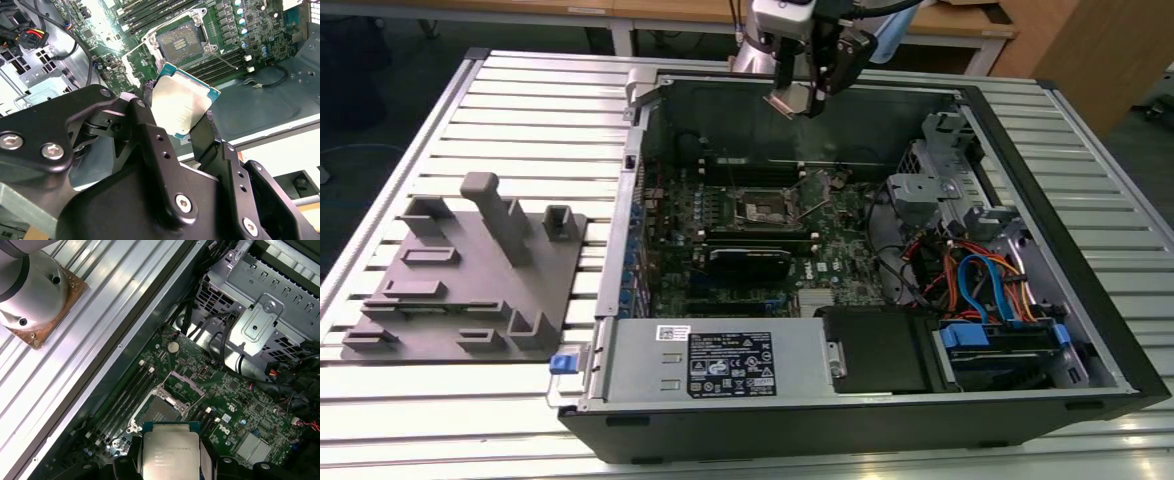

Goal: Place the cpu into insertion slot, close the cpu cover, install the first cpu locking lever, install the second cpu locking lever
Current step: 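Place the cpu into insertion slot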

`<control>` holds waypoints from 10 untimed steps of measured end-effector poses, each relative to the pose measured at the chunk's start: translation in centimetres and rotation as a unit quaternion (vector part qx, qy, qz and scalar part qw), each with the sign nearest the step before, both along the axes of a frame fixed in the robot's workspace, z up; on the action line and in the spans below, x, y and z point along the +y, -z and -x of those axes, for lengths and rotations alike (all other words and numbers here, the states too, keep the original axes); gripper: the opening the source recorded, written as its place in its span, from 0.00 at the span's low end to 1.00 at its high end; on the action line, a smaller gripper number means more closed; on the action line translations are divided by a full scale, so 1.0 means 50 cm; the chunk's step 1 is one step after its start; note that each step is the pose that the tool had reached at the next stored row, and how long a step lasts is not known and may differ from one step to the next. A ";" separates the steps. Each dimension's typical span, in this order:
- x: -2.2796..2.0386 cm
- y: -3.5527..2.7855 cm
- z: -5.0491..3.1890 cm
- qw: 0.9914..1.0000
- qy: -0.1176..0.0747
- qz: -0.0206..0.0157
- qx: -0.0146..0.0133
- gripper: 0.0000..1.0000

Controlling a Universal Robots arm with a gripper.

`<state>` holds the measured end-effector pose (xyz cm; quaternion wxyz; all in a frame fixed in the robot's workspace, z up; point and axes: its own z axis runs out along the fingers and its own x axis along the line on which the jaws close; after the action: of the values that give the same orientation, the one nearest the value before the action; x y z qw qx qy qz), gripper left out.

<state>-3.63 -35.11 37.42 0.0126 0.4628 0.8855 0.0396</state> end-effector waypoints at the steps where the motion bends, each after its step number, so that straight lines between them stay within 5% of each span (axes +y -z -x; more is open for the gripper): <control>1: 0.0000 0.000 0.000 1.000 0.002 0.000 0.000 0.54; 10: 0.0000 0.001 0.000 0.999 0.032 0.000 0.000 0.54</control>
<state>-3.63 -35.11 37.39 0.0139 0.4913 0.8700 0.0391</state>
